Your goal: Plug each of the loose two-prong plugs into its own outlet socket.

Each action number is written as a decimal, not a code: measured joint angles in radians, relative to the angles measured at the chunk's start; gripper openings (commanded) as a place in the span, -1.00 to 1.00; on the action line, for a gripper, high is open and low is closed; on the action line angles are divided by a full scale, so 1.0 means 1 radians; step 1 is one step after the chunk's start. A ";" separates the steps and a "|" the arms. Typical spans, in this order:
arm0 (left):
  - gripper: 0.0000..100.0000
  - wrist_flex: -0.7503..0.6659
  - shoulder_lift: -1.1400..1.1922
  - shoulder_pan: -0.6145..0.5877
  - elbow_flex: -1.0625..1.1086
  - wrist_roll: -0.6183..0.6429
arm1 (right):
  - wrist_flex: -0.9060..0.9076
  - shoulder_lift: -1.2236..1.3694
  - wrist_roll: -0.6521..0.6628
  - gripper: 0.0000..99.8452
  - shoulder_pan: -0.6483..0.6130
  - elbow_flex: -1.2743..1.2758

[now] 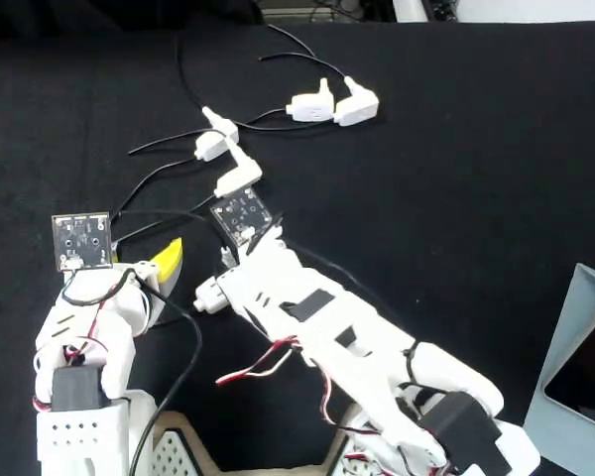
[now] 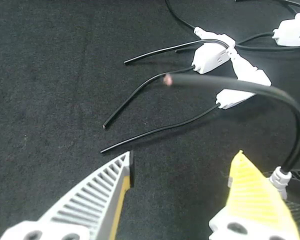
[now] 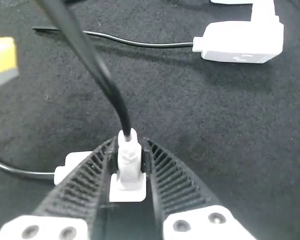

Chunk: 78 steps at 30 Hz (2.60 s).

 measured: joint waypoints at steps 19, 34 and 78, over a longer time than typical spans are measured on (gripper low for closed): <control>-0.38 0.000 0.000 0.000 0.000 0.000 | -0.150 0.018 0.121 -0.98 0.046 0.046; -0.37 0.000 0.000 0.000 0.000 0.000 | 0.094 -0.074 -0.166 -0.98 0.049 -0.032; -0.48 -0.281 1.241 0.341 -0.388 -0.557 | 0.296 -0.724 -0.176 -0.97 0.354 0.149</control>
